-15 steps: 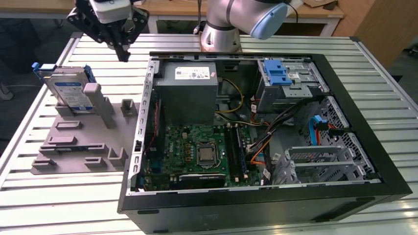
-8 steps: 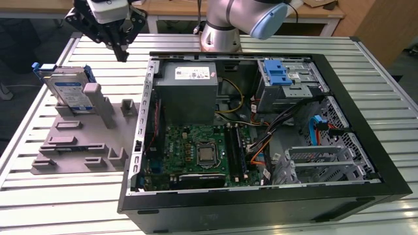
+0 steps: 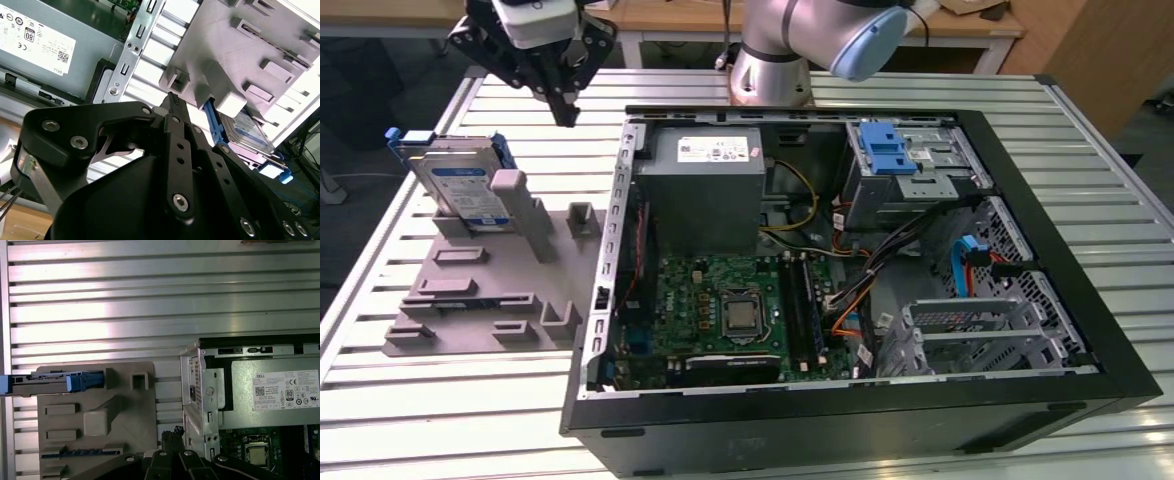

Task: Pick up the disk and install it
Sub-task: 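Reach for the disk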

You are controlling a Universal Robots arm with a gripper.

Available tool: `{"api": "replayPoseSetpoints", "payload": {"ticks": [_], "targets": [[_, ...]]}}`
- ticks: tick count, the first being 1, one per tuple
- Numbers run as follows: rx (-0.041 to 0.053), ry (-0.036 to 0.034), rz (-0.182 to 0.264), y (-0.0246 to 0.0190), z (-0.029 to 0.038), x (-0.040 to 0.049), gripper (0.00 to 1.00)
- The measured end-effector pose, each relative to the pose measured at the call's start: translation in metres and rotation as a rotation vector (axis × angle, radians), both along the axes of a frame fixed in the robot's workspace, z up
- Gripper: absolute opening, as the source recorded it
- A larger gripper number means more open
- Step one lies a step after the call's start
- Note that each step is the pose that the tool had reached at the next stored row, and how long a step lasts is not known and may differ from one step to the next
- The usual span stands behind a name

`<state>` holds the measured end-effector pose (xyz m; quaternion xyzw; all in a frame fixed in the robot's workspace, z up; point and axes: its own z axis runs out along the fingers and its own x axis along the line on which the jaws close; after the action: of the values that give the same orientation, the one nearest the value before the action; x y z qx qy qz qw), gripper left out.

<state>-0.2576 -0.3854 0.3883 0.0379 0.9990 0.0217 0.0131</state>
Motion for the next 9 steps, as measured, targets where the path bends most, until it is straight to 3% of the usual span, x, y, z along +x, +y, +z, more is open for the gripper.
{"api": "replayPoseSetpoints", "payload": {"ticks": [9], "targets": [[0.0, 0.0001, 0.0, 0.0001, -0.0002, -0.0039, 0.11]]}}
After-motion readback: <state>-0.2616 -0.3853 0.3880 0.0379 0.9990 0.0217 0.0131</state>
